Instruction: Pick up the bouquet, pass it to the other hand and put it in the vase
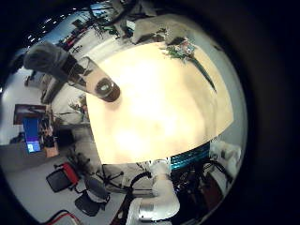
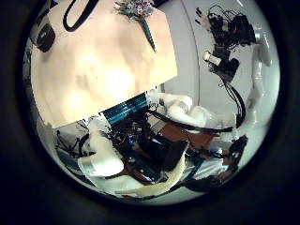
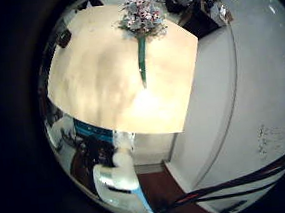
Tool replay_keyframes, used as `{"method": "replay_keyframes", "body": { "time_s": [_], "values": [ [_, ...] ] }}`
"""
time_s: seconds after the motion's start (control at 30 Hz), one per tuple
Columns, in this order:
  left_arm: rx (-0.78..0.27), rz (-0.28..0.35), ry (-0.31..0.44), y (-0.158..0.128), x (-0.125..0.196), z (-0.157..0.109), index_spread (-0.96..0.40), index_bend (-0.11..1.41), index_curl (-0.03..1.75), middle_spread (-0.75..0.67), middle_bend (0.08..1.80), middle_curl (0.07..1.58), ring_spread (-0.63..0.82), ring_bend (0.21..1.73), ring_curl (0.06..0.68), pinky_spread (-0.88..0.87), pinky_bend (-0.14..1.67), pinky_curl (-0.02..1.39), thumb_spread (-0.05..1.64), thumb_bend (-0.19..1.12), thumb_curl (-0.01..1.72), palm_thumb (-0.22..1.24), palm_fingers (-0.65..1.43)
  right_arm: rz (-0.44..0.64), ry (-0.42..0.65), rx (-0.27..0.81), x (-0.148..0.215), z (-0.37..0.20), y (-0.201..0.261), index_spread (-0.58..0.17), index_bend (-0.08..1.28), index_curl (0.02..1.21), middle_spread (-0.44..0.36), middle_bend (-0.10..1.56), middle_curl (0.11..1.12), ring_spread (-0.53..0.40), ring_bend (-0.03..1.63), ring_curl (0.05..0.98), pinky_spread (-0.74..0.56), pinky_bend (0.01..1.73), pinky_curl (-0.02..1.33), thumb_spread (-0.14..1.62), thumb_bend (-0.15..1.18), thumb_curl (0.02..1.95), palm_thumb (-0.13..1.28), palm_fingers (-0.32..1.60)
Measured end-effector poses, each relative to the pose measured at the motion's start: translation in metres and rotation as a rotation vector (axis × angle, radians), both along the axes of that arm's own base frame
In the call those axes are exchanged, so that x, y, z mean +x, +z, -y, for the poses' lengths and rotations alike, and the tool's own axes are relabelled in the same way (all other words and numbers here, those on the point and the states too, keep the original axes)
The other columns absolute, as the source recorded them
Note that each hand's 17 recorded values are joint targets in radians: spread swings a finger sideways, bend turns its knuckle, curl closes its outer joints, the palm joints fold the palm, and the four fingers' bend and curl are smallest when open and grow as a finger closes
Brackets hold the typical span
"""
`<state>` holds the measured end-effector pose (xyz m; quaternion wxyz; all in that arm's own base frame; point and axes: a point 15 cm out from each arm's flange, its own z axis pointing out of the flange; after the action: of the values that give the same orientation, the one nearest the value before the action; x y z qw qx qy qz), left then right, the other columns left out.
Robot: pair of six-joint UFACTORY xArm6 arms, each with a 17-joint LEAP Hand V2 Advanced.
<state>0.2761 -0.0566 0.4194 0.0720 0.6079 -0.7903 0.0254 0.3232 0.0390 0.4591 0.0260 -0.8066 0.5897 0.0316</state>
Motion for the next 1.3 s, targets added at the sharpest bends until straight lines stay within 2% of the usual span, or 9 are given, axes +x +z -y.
{"method": "replay_keyframes", "body": {
  "time_s": [0.33,0.47,0.63,0.8,0.9,1.07,1.17,1.3],
  "values": [
    [0.006,0.029,0.007,0.011,-0.001,-0.004,-0.02,0.17,0.3,0.3,0.2,0.32,0.53,0.48,0.233,0.64,0.41,0.18,0.95,-0.03,0.28,0.0,0.08,0.024,-0.037,0.01,0.006,0.016,0.005,-0.286,0.16,0.29,0.129,0.19,0.33,0.234,0.36,0.246,0.38,0.44,0.29,1.21,-0.02,0.3,0.39,0.13],
    [0.007,0.008,-0.03,0.008,0.008,0.0,-0.03,0.17,0.31,0.3,0.19,0.32,0.52,0.49,0.234,0.63,0.43,0.19,0.95,-0.03,0.29,0.01,0.08,0.016,-0.073,0.009,0.005,0.023,0.005,-0.291,0.15,0.28,0.122,0.21,0.33,0.235,0.43,0.257,0.38,0.44,0.28,1.2,-0.04,0.27,0.29,0.21],
    [0.007,-0.009,-0.102,0.003,0.019,-0.003,-0.03,0.17,0.31,0.29,0.2,0.32,0.51,0.5,0.233,0.62,0.43,0.18,0.97,-0.02,0.29,0.04,0.1,0.009,-0.181,0.04,0.009,0.029,0.005,-0.269,0.13,0.26,0.125,0.23,0.34,0.227,0.53,0.277,0.39,0.49,0.29,1.18,-0.03,0.26,0.19,0.31],
    [-0.005,-0.012,-0.163,0.005,0.024,-0.002,-0.05,0.17,0.32,0.27,0.2,0.33,0.49,0.5,0.231,0.61,0.44,0.18,0.99,-0.02,0.29,0.06,0.12,-0.037,-0.337,0.051,0.041,0.046,-0.01,-0.227,0.13,0.25,0.148,0.26,0.35,0.213,0.61,0.291,0.39,0.55,0.3,1.13,-0.03,0.27,0.17,0.33],
    [-0.01,-0.001,-0.201,0.002,0.031,-0.001,-0.05,0.17,0.32,0.26,0.2,0.33,0.49,0.5,0.23,0.61,0.44,0.18,1.0,-0.02,0.29,0.06,0.12,-0.075,-0.423,0.022,0.054,0.063,-0.026,-0.187,0.14,0.24,0.169,0.28,0.36,0.208,0.63,0.294,0.38,0.56,0.3,1.08,-0.04,0.27,0.13,0.32],
    [-0.013,-0.027,-0.226,-0.011,0.04,-0.002,-0.05,0.16,0.32,0.27,0.19,0.33,0.49,0.51,0.229,0.6,0.44,0.17,1.02,-0.02,0.29,0.07,0.1,-0.074,-0.55,-0.047,0.094,0.1,-0.071,-0.135,0.14,0.24,0.181,0.32,0.37,0.169,0.72,0.304,0.37,0.58,0.29,1.04,-0.03,0.28,0.1,0.36],
    [-0.018,-0.015,-0.22,-0.008,0.047,-0.007,-0.05,0.17,0.32,0.27,0.19,0.33,0.49,0.51,0.226,0.6,0.45,0.17,1.02,-0.03,0.29,0.07,0.1,-0.091,-0.582,-0.053,0.101,0.108,-0.099,-0.116,0.15,0.24,0.178,0.32,0.37,0.118,0.78,0.315,0.31,0.62,0.29,1.03,-0.03,0.28,0.1,0.41],
    [-0.034,-0.01,-0.235,-0.006,0.047,-0.001,-0.05,0.17,0.32,0.27,0.2,0.34,0.5,0.51,0.223,0.6,0.45,0.17,1.02,-0.03,0.28,0.07,0.1,-0.054,-0.614,-0.047,0.117,0.12,-0.143,-0.1,0.17,0.25,0.163,0.36,0.38,0.052,0.84,0.325,0.23,0.66,0.29,1.02,-0.02,0.29,0.1,0.47]
  ]
}}
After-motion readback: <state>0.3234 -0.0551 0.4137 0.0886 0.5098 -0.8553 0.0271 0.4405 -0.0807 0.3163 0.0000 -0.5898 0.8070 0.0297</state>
